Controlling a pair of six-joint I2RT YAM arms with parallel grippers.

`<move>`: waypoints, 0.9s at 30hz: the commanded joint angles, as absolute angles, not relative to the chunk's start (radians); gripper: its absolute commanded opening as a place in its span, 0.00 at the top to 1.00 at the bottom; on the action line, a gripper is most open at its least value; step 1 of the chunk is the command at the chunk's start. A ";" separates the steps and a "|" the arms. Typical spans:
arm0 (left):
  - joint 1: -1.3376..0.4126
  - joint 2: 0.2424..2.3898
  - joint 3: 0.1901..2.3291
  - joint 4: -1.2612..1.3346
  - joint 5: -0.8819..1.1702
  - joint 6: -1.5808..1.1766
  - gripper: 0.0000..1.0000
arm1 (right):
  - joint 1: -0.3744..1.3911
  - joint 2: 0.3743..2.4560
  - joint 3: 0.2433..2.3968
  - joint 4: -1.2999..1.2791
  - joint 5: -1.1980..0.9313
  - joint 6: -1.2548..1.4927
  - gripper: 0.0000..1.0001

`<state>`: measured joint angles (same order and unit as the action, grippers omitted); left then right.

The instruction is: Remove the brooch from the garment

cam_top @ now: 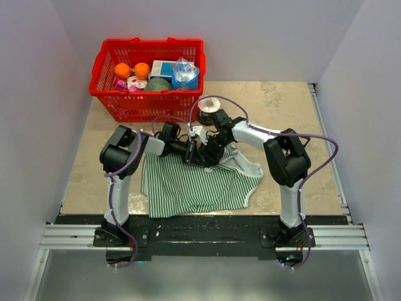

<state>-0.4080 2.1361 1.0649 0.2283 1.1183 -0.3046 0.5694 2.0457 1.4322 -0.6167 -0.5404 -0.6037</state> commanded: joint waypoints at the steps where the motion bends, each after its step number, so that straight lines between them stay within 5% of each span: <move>1: -0.410 2.164 1.055 0.247 1.112 -0.305 1.00 | 0.583 2.088 1.384 -0.606 -0.480 -0.640 0.46; 27: -0.403 2.171 1.066 0.238 1.111 -0.302 1.00 | 0.610 2.108 1.402 -0.661 -0.489 -0.704 0.49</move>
